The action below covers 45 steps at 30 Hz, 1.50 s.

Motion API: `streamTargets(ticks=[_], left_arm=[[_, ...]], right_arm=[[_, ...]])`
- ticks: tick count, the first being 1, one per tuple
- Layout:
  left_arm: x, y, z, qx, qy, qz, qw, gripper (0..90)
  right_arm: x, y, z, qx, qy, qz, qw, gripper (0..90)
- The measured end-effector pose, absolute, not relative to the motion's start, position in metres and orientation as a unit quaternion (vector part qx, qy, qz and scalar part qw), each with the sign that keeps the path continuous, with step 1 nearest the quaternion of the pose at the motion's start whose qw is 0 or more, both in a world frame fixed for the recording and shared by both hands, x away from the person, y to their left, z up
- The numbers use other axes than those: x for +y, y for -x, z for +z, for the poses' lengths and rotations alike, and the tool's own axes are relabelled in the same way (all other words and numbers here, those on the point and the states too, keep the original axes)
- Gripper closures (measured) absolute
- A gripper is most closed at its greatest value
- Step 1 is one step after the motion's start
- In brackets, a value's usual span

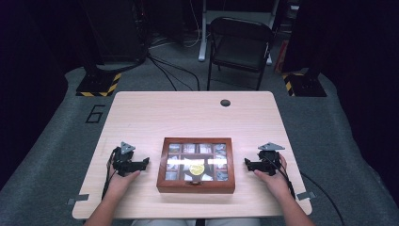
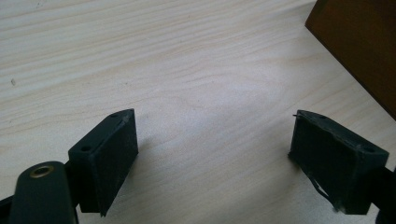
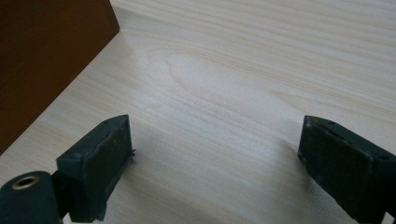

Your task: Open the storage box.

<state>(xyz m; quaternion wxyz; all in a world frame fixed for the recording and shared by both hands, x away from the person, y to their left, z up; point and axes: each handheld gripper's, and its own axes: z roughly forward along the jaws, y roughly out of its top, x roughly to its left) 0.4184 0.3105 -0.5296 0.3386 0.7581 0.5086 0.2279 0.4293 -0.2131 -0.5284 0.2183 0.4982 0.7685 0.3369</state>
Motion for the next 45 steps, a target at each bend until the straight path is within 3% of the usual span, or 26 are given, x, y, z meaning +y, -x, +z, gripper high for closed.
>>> streamTargets(ticks=[31,35,37,45], left_arm=[[0.308,-0.419,-0.530,0.519,-0.750,0.232,0.339,15.3],[0.310,-0.418,-0.528,0.529,-0.742,0.222,0.348,17.8],[0.312,-0.416,-0.524,0.545,-0.730,0.192,0.365,24.3],[0.315,-0.410,-0.517,0.560,-0.720,0.165,0.376,28.8]], right_arm=[[-0.214,-0.428,-0.528,0.762,-0.504,0.340,0.222,15.2],[-0.216,-0.428,-0.524,0.766,-0.506,0.332,0.217,26.8],[-0.214,-0.426,-0.519,0.768,-0.515,0.321,0.204,31.1],[-0.206,-0.413,-0.504,0.780,-0.492,0.327,0.208,32.1]])
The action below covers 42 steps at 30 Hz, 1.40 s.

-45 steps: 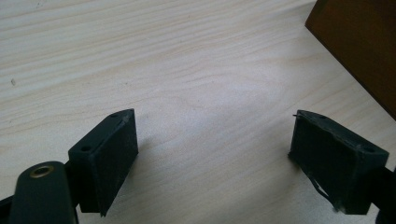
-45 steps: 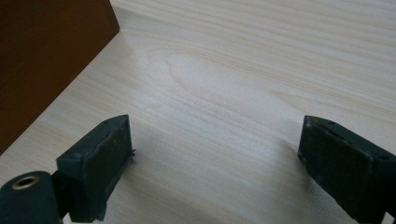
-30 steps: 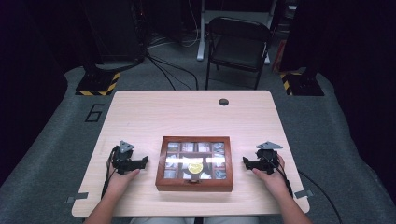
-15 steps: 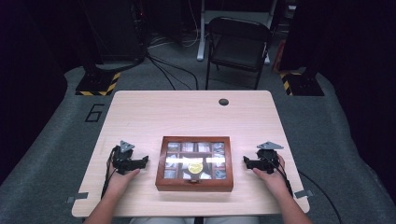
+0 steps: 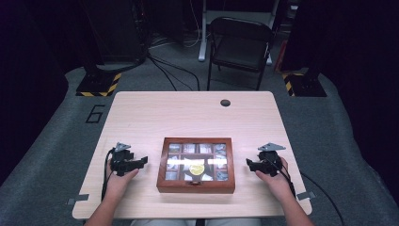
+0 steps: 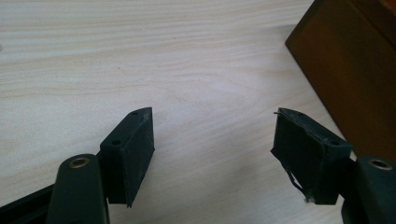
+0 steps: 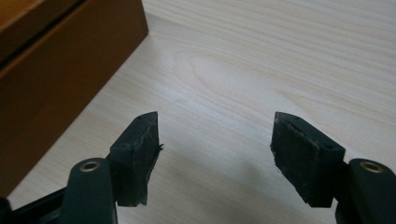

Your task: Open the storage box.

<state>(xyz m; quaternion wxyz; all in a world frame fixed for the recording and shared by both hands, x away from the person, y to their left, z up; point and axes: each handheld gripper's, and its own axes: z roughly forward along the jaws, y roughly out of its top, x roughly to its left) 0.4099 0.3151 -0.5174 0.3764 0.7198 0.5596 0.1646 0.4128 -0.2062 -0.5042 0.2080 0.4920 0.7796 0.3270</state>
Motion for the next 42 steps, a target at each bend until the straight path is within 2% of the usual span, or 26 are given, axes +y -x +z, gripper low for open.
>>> streamTargets(ticks=[13,25,28,33,42], left_arm=[[0.307,-0.394,-0.500,0.536,-0.727,0.154,0.400,28.6],[0.294,-0.377,-0.488,0.502,-0.746,0.157,0.408,22.3],[0.292,-0.372,-0.485,0.493,-0.753,0.157,0.407,23.1],[0.291,-0.361,-0.480,0.483,-0.757,0.164,0.409,28.3],[0.290,-0.346,-0.475,0.471,-0.754,0.165,0.428,33.2]], right_arm=[[-0.203,-0.395,-0.488,0.781,-0.477,0.355,0.189,32.8],[-0.200,-0.379,-0.482,0.774,-0.478,0.369,0.190,36.4],[-0.199,-0.373,-0.479,0.777,-0.470,0.370,0.198,37.9],[-0.197,-0.367,-0.476,0.778,-0.465,0.380,0.186,41.6],[-0.191,-0.354,-0.471,0.783,-0.444,0.393,0.186,43.1]])
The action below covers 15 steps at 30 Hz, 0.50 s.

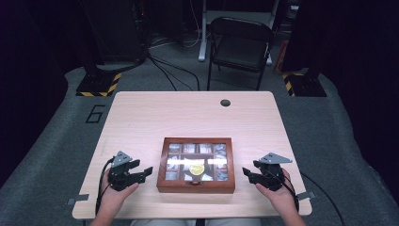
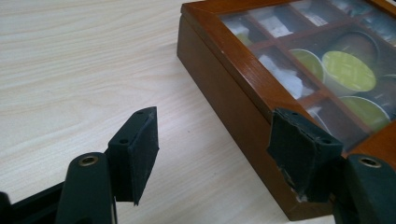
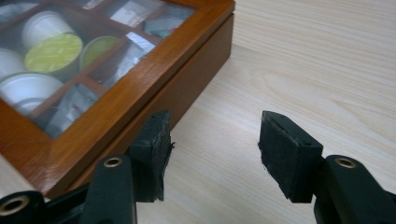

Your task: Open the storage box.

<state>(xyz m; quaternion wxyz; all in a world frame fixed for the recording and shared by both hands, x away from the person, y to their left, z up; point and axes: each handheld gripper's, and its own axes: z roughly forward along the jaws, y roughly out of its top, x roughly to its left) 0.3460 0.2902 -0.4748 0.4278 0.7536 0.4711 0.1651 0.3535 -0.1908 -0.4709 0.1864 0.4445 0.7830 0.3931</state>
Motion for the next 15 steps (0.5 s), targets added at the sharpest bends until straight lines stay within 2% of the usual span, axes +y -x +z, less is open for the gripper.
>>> streamTargets(ticks=[15], left_arm=[[0.284,-0.331,-0.473,0.456,-0.765,0.155,0.428,33.4]], right_arm=[[-0.176,-0.332,-0.468,0.794,-0.418,0.406,0.171,43.2]])
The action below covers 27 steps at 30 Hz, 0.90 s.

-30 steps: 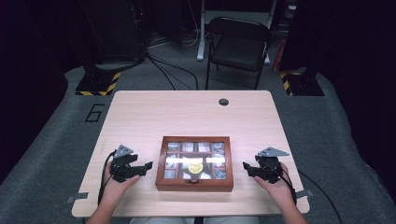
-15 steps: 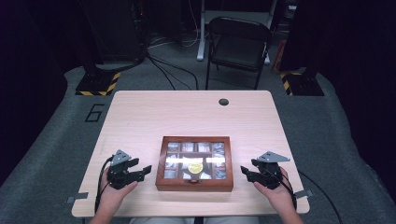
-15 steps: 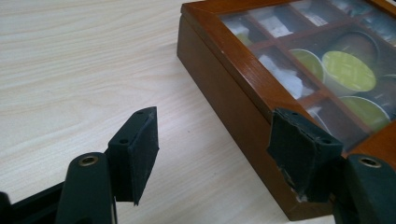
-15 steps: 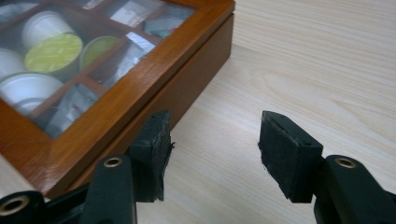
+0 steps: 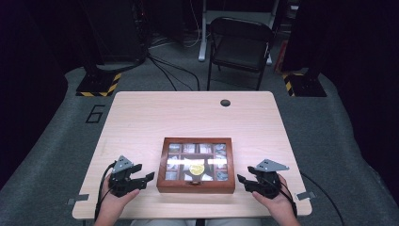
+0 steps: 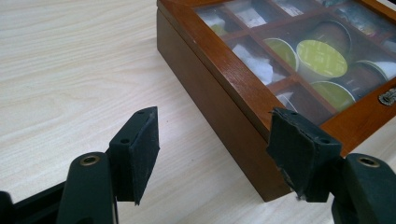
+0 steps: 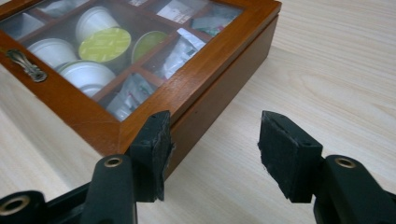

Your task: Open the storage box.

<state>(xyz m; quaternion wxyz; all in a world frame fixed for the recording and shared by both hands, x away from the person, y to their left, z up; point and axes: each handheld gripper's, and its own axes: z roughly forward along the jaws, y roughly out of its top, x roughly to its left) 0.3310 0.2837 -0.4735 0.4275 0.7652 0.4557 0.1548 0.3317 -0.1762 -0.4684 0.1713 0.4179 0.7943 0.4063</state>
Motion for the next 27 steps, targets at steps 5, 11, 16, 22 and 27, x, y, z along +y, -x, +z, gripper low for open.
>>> streamTargets(ticks=[5,11,16,22,27], left_arm=[[0.279,-0.325,-0.474,0.446,-0.771,0.151,0.430,33.4],[0.276,-0.317,-0.473,0.437,-0.771,0.143,0.440,34.8],[0.273,-0.312,-0.474,0.430,-0.774,0.139,0.444,37.0],[0.267,-0.309,-0.474,0.420,-0.782,0.130,0.443,39.9],[0.261,-0.307,-0.477,0.413,-0.788,0.124,0.439,41.5]], right_arm=[[-0.175,-0.332,-0.470,0.800,-0.415,0.406,0.151,41.3],[-0.169,-0.327,-0.470,0.809,-0.394,0.409,0.150,44.2],[-0.168,-0.320,-0.469,0.807,-0.391,0.417,0.148,46.1],[-0.164,-0.311,-0.469,0.813,-0.376,0.423,0.139,46.1],[-0.159,-0.309,-0.472,0.825,-0.362,0.414,0.132,48.0]])
